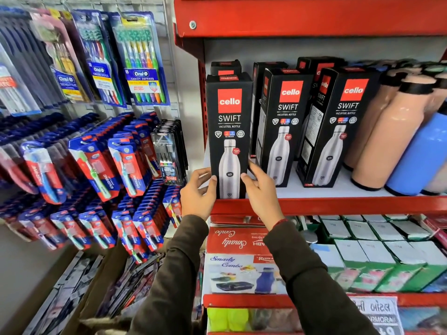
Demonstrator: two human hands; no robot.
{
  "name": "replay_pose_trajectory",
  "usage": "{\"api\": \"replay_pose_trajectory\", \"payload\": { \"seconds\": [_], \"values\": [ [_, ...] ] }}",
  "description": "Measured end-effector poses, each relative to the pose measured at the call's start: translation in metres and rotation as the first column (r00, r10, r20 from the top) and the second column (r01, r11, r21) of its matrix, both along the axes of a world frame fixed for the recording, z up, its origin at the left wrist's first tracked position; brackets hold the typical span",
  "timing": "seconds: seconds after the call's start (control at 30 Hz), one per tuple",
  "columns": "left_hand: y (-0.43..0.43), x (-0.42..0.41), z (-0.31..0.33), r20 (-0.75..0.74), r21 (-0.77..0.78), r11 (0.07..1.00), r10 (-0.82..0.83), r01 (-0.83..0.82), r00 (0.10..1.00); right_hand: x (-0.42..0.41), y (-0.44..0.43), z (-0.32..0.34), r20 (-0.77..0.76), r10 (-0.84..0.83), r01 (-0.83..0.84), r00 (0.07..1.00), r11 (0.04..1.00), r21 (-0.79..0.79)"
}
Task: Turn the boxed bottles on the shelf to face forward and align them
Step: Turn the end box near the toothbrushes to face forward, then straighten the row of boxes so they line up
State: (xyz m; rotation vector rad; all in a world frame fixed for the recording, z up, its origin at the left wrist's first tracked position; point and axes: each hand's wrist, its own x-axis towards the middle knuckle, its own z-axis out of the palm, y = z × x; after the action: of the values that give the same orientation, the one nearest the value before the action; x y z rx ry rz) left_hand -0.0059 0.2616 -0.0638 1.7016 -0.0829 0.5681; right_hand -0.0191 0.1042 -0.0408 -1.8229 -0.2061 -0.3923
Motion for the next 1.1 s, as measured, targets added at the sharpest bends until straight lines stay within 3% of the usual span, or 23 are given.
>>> {"api": "replay_pose_trajectory", "payload": {
  "seconds": [0.17,0.37,0.5,0.6,0.7,0.9,1.1],
  "values": [
    [-0.007,-0.006,0.000,-0.019,-0.015,1.000,0.005,-0.006,1.000,0.000,-0.003,-0.003,0.011,-0.019,0.019,1.000,1.000,0.024],
    [-0.041,-0.022,0.003,0.190,-0.048,0.933,0.359,-0.357,0.914,-0.007,-0.033,-0.003,0.191,-0.265,0.238,0.945,0.960,0.149],
    [-0.082,-0.033,0.015,0.393,0.033,0.960,0.242,-0.277,0.887,-0.002,-0.062,0.003,0.178,-0.313,0.286,0.933,0.944,0.165],
    [-0.118,-0.033,0.023,0.441,0.138,0.983,0.051,-0.124,0.896,0.006,-0.079,0.003,0.128,-0.272,0.258,0.954,0.959,0.120],
    [-0.146,-0.020,0.026,0.340,0.175,0.984,-0.042,-0.019,0.939,0.015,-0.090,0.001,0.067,-0.226,0.220,0.972,0.972,0.086],
    [-0.170,0.020,0.031,-0.021,0.045,0.999,0.010,-0.009,1.000,0.040,-0.103,0.003,-0.068,-0.208,0.200,0.976,0.973,-0.113],
    [-0.169,0.038,0.025,-0.158,-0.014,1.000,0.025,-0.028,0.987,0.051,-0.113,0.003,-0.108,-0.198,0.191,0.974,0.979,-0.074]
  ]
}}
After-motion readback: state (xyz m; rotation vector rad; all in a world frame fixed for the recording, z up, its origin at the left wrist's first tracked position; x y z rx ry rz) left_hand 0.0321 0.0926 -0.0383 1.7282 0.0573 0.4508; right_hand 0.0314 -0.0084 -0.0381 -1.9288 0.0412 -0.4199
